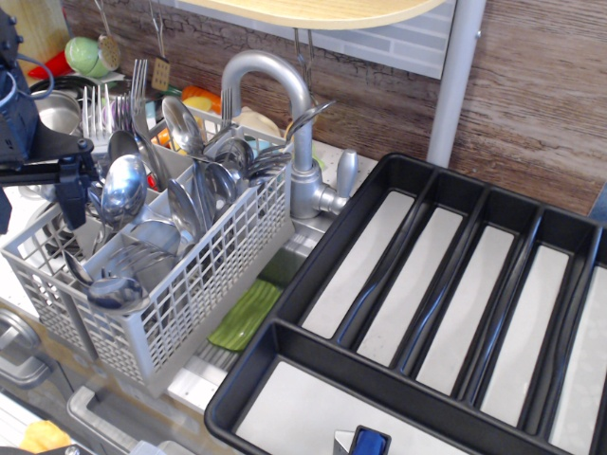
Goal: Put small spoon from basket to tray
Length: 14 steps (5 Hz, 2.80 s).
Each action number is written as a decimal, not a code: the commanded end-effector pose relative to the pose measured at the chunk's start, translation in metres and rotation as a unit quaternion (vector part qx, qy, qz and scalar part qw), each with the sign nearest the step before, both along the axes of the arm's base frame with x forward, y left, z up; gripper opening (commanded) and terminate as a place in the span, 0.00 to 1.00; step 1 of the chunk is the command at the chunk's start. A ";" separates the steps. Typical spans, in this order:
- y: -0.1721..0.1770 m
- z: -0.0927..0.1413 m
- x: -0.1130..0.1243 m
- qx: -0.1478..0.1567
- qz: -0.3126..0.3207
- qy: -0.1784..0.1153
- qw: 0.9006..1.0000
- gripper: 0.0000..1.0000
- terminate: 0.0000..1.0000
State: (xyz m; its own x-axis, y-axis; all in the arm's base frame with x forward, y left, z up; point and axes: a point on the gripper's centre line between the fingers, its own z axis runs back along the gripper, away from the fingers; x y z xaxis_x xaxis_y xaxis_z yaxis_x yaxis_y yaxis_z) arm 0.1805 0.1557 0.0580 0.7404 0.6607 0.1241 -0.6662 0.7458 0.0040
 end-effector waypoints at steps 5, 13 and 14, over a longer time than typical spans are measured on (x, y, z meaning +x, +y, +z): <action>-0.016 -0.038 -0.006 -0.038 0.079 0.027 0.996 0.00 0.00; -0.148 0.161 0.080 0.136 -0.414 0.248 0.865 0.00 0.00; -0.149 0.137 0.097 0.114 -0.436 0.192 0.872 0.00 0.00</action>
